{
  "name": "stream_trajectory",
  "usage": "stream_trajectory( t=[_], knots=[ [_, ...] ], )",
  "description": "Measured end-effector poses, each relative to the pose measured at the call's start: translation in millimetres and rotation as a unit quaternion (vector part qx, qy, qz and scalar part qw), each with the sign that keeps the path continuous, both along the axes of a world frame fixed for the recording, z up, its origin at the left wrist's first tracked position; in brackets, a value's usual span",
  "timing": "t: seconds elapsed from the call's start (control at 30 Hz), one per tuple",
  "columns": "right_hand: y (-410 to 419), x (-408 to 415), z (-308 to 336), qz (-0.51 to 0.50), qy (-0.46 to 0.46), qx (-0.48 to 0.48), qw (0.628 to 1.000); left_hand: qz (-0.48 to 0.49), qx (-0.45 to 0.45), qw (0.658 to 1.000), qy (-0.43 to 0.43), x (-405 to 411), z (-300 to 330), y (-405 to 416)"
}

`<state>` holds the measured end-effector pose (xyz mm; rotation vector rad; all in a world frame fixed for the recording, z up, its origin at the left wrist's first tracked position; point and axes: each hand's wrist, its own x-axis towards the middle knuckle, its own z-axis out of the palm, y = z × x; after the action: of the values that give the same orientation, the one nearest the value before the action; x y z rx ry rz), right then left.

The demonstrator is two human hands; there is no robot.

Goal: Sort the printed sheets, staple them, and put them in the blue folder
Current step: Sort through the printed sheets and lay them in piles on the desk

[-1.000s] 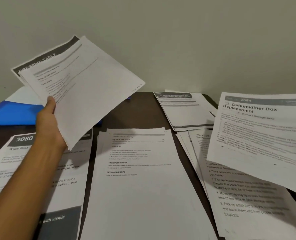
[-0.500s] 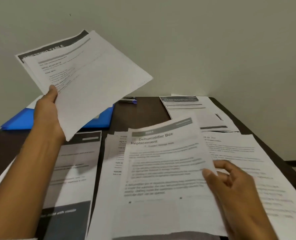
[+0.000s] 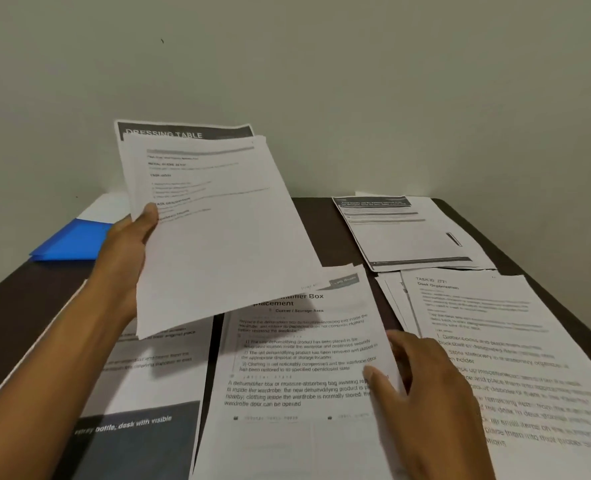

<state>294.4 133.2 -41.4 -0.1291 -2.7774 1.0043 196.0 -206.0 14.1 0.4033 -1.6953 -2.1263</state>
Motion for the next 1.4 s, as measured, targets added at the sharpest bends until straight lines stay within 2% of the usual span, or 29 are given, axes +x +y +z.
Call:
stream_trajectory(
  t=[0.1,0.17,0.27,0.37,0.53,0.8,1.1,1.4],
  knots=[
    [-1,0,-4,-0.010,0.018,0.052,0.998,-0.012,-0.004,1.000,-0.007,-3,-5,6],
    [3,-1,-7,-0.017,0.050,0.051,0.997,-0.018,-0.007,1.000,-0.012,-5,-7,12],
    [10,-6,2,-0.025,0.076,0.009,0.997,-0.030,-0.006,0.999,-0.020,-7,-10,21],
    [15,-17,13,-0.003,0.092,-0.075,0.993,-0.055,0.010,0.998,-0.030,-8,-16,30],
    [-2,-38,30,0.041,0.084,-0.172,0.981,-0.110,0.018,0.993,-0.036,-1,-21,48],
    [-23,-60,25,0.066,0.058,-0.225,0.970,-0.136,0.065,0.988,-0.040,12,-21,63],
    [-22,-66,28,0.040,0.062,-0.267,0.961,-0.138,0.140,0.979,-0.044,15,-18,72],
    [-22,-65,26,0.031,0.067,-0.265,0.961,-0.150,0.133,0.979,-0.028,13,-19,71]
  ],
)
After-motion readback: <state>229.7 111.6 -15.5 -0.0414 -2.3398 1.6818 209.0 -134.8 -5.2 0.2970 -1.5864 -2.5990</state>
